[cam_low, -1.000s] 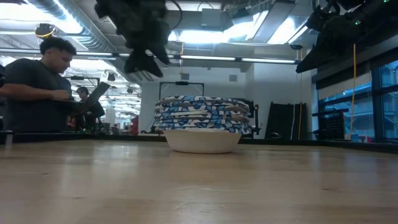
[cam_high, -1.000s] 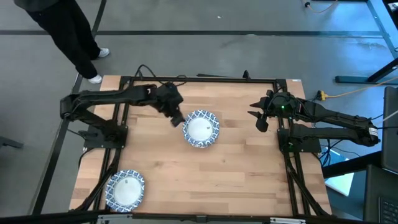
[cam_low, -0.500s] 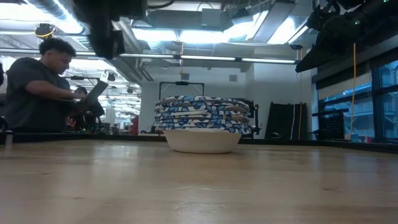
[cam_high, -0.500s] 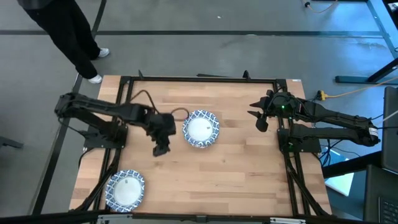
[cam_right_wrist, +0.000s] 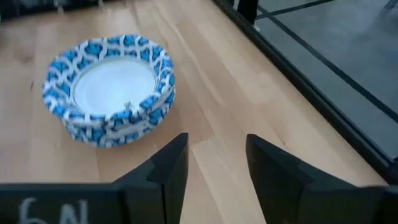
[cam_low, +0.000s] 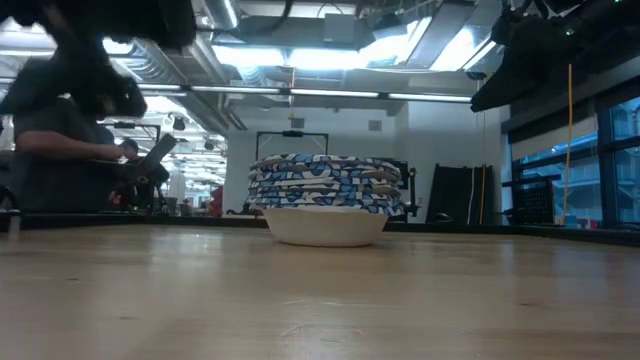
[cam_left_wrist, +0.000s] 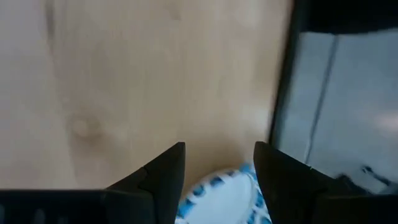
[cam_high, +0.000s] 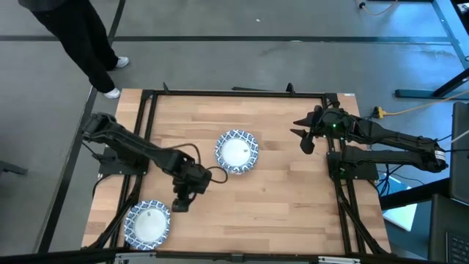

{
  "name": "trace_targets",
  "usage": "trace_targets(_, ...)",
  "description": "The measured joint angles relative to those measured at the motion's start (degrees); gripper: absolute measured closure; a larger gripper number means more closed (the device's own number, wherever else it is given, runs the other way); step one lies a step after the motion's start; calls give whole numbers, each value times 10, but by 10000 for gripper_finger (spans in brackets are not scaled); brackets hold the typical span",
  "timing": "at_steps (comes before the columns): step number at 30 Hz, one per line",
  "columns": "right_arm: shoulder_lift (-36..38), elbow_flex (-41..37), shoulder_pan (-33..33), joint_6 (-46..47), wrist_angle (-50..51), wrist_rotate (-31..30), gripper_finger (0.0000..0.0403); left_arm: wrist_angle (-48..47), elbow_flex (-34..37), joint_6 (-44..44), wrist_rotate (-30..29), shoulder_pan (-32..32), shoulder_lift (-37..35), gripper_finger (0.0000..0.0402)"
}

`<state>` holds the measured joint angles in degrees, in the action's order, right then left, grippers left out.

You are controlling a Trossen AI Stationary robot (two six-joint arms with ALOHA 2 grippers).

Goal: Nest bowls inside each other
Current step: Stack the white bowl on top of the other white bowls

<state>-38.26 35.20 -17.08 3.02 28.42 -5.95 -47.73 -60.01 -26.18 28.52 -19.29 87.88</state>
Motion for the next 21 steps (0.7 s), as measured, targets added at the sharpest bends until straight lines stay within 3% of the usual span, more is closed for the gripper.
trace_targets(7,0,0,0,46,-24,0,241,10,0,-98,-20,-18,49,217)
trace_targets(15,0,0,0,103,-25,0,241,-13,0,148,20,-75,54,217)
trace_targets(21,0,0,0,121,-25,-1,241,-87,0,244,5,-95,57,217)
